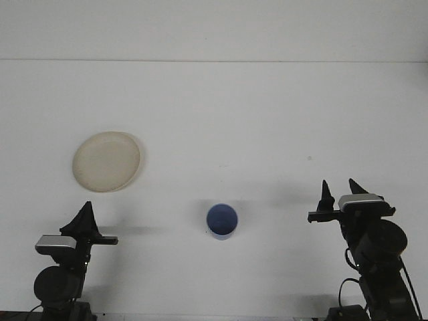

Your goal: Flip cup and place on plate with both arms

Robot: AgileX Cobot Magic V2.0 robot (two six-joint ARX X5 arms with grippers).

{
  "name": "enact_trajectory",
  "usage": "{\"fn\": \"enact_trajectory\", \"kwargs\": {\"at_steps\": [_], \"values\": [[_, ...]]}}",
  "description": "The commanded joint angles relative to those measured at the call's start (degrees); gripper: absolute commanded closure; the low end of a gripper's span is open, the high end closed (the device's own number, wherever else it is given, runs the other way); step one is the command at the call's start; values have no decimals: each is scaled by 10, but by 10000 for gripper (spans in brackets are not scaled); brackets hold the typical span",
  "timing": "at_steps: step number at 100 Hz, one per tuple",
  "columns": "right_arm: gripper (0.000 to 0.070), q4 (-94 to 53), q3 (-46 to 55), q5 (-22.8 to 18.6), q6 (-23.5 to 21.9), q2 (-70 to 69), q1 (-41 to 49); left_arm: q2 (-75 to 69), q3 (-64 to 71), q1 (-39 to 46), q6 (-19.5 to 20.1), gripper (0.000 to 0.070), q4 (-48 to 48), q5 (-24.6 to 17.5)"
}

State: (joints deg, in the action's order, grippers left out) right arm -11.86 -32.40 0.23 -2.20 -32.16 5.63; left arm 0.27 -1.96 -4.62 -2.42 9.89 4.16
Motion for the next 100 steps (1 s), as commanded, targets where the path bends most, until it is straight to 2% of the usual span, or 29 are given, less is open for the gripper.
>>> {"fn": "enact_trajectory", "kwargs": {"at_steps": [1,75,87,100], "values": [[287,5,-2,2,8,-3,2,-1,12,1,4,689,7,-1],[287,12,-3,2,8,-5,2,-1,2,1,-1,689,3,0],[287,11,-2,2,8,-5,2,0,-40,1,-4,689,-29,0],[287,11,-3,2,8,-5,2,13,-123,1,-12,689,-118,0]]}}
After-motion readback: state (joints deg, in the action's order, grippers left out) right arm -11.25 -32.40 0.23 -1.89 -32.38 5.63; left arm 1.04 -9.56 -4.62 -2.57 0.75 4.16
